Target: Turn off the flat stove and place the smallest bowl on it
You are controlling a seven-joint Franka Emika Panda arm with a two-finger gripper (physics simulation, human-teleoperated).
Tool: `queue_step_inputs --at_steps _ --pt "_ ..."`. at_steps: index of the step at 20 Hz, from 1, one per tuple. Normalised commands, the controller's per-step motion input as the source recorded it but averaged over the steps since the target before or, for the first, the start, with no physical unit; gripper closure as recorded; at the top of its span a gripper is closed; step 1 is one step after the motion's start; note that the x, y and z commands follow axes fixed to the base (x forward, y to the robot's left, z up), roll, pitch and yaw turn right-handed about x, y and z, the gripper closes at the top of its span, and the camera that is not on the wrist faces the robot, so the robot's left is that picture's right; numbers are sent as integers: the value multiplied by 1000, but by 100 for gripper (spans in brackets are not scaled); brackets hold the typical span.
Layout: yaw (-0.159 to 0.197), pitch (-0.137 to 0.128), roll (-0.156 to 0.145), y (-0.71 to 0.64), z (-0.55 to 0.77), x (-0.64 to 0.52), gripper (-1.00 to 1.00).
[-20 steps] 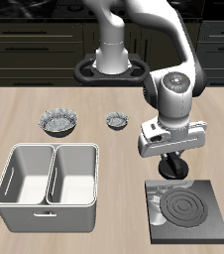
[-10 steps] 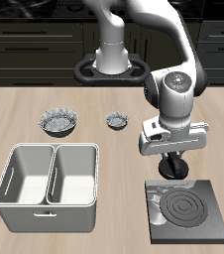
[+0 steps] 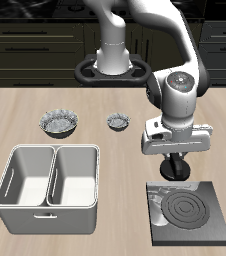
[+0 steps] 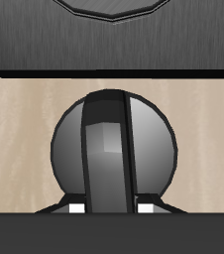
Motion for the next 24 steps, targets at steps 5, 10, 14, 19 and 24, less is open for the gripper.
queue_step_inputs --at_steps 5,10,14,19,24 --pt "-65 -8 9 52 57 -9 100" --pt "-51 -13 12 46 50 2 100" --pt "-81 -12 27 79 98 -8 100" --pt "-70 -3 23 69 54 -8 100" --pt "-45 8 4 44 -5 -10 100"
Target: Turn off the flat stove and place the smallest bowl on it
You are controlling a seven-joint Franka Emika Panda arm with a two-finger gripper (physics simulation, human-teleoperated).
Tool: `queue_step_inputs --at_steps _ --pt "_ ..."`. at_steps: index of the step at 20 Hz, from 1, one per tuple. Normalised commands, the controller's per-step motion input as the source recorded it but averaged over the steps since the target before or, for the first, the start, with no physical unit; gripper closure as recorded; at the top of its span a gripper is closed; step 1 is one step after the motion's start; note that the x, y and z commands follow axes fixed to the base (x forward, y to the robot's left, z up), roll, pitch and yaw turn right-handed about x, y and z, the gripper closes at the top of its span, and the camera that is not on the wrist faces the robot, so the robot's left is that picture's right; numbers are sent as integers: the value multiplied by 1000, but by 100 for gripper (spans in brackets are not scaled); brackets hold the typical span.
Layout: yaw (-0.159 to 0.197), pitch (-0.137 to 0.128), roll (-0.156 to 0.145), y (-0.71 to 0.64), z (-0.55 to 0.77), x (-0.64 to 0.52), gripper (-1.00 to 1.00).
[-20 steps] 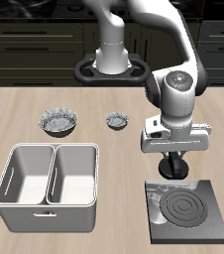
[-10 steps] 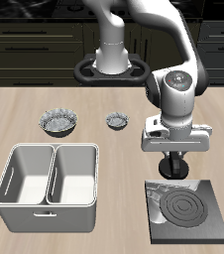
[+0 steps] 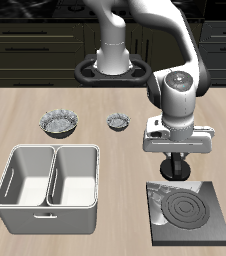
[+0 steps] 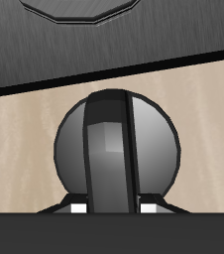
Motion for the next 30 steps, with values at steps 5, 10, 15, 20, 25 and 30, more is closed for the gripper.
queue_step_inputs --at_steps 5,10,15,20,25,30 --pt "-60 4 1 10 22 -14 100" --pt "-61 -1 -2 2 17 -16 100" --pt "-63 -1 17 75 2 -4 100" --pt "-49 6 26 114 -29 9 100" --pt "-43 -5 8 60 4 24 100" --pt "-58 -6 22 66 30 -4 100"
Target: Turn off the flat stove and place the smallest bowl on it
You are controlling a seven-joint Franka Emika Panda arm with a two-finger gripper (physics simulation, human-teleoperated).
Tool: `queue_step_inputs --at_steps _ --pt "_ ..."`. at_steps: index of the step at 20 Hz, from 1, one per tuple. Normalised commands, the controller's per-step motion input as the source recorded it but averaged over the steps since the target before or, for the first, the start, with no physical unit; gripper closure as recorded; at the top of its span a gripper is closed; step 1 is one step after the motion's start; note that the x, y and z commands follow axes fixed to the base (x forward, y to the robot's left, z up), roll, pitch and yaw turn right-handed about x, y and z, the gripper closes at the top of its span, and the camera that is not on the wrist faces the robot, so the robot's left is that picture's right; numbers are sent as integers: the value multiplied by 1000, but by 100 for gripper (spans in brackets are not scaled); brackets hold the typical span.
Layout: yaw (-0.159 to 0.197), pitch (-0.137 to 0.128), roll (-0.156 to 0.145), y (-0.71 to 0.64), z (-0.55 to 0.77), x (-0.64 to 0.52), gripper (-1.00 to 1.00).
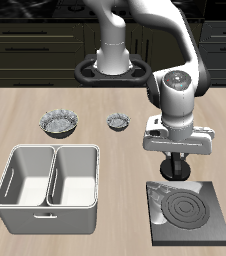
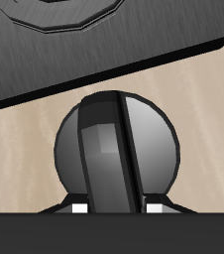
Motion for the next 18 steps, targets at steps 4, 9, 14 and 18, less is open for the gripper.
queue_step_inputs --at_steps 4,9,14,18 --pt "-55 -8 18 61 16 -3 100" --pt "-62 1 12 39 19 12 100" --pt "-68 -14 24 41 10 15 100" --pt "-103 2 65 148 -48 -88 100"
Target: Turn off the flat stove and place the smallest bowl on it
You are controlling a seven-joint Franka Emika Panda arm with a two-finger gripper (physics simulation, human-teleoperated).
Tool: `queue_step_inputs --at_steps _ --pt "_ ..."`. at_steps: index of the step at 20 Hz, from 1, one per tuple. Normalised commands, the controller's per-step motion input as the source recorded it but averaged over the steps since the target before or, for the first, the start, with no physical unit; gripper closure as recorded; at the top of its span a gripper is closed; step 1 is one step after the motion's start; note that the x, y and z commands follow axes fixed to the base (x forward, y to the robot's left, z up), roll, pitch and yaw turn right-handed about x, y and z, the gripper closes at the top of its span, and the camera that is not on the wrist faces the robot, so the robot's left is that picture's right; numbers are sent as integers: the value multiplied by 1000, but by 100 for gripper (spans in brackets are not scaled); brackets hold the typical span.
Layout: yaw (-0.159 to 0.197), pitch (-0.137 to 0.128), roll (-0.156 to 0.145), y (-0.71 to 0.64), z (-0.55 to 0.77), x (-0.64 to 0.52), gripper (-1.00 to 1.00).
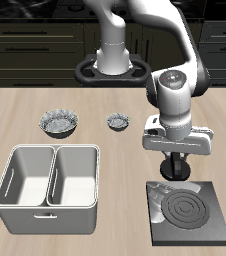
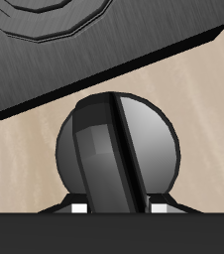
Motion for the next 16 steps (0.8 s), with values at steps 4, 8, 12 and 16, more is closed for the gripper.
queue_step_inputs --at_steps 4,8,12,16 --pt "-82 5 34 84 -25 -67 100" --pt "-115 -11 50 53 73 -119 100" --pt "-70 16 10 -1 -27 15 100" --pt "59 12 -42 5 -77 -5 100"
